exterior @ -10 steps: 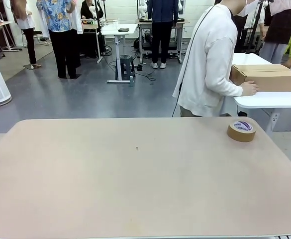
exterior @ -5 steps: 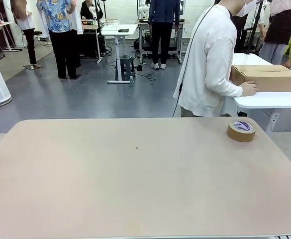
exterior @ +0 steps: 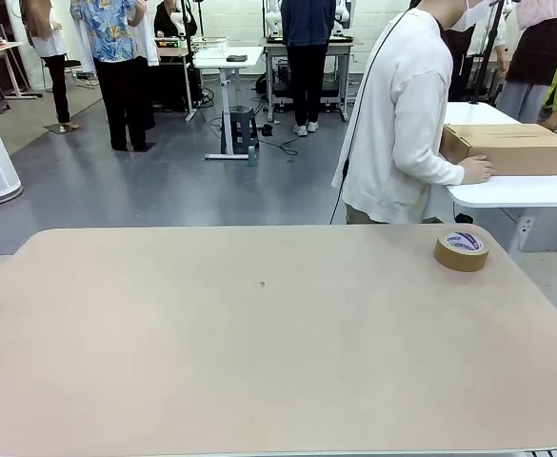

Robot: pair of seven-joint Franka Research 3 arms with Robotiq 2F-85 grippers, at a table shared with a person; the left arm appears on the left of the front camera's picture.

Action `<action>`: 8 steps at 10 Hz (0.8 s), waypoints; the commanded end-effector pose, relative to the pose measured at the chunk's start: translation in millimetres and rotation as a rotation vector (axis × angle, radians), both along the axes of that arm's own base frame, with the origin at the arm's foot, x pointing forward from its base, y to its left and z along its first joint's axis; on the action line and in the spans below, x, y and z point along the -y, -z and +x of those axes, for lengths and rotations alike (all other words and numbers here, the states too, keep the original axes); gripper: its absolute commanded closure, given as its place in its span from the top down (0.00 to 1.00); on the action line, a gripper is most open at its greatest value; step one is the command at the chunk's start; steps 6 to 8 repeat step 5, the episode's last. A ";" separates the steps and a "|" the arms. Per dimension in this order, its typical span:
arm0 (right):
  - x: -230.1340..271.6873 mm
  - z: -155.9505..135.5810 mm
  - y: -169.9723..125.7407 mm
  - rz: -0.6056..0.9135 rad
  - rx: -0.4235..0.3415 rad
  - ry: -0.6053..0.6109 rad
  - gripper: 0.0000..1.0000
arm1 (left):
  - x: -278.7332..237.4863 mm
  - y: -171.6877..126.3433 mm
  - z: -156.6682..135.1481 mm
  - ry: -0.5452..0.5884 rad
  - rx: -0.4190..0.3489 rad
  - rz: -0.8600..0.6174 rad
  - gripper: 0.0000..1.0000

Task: Wrap the clocks to prevent damage.
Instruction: After the human seals the box with tape, release both hands from the side flaps of the Package Box.

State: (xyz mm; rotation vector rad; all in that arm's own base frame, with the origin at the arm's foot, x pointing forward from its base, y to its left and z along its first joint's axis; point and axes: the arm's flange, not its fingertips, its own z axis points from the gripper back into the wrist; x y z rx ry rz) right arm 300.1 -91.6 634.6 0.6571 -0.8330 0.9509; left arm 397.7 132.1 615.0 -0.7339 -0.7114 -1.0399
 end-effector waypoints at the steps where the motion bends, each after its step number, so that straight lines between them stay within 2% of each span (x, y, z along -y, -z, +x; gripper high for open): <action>1: -0.8 1.9 0.4 -0.001 -0.005 -0.002 1.00 | 0.3 -1.3 -0.2 -0.005 -0.003 -0.008 1.00; 8: -0.8 1.9 0.4 -0.001 -0.005 -0.002 1.00 | 0.3 -1.3 -0.2 -0.005 -0.003 -0.008 1.00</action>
